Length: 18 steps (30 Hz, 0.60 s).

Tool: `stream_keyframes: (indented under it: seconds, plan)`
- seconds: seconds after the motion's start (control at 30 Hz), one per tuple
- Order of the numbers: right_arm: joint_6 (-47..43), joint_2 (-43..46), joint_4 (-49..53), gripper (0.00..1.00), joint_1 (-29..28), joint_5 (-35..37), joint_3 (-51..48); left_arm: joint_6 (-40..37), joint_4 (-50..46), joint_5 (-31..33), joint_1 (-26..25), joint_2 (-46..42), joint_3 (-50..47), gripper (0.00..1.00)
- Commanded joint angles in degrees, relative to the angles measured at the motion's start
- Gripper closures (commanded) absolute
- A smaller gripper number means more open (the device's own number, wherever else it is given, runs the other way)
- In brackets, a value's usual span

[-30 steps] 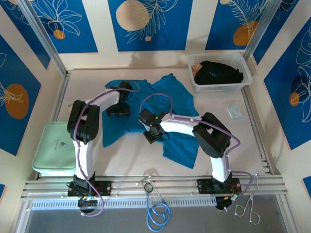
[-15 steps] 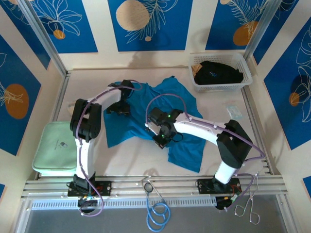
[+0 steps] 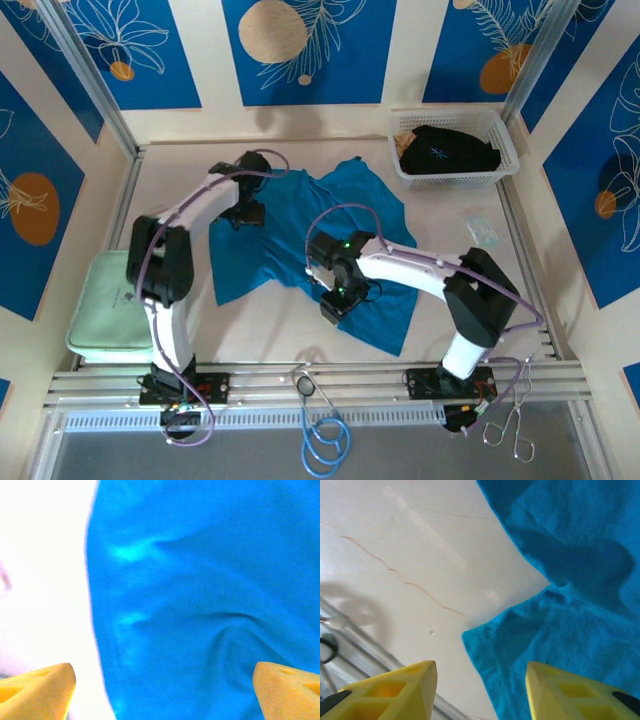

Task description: Fold and stack the t-shirts

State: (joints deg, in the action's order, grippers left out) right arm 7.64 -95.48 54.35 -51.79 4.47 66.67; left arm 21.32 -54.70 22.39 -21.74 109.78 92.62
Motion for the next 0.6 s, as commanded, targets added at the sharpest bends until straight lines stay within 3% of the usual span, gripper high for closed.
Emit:
stream_keyframes:
  seconds: [0.0, 0.3, 0.57]
  plan:
    - [3.34, 2.18, -3.18, 0.48, -0.17, 0.33, 2.11, 0.61, -5.55, 3.12, -0.76, -9.65, -0.18, 0.07]
    - [2.34, -16.55, -8.03, 0.49, 0.81, 1.82, 22.87, 5.39, -10.28, 2.57, -0.76, -26.52, -11.87, 0.07]
    - [-0.59, -36.64, -2.05, 0.50, 2.09, -1.11, 47.91, 8.59, -19.63, 5.33, -0.71, -37.99, -18.31, 0.06]
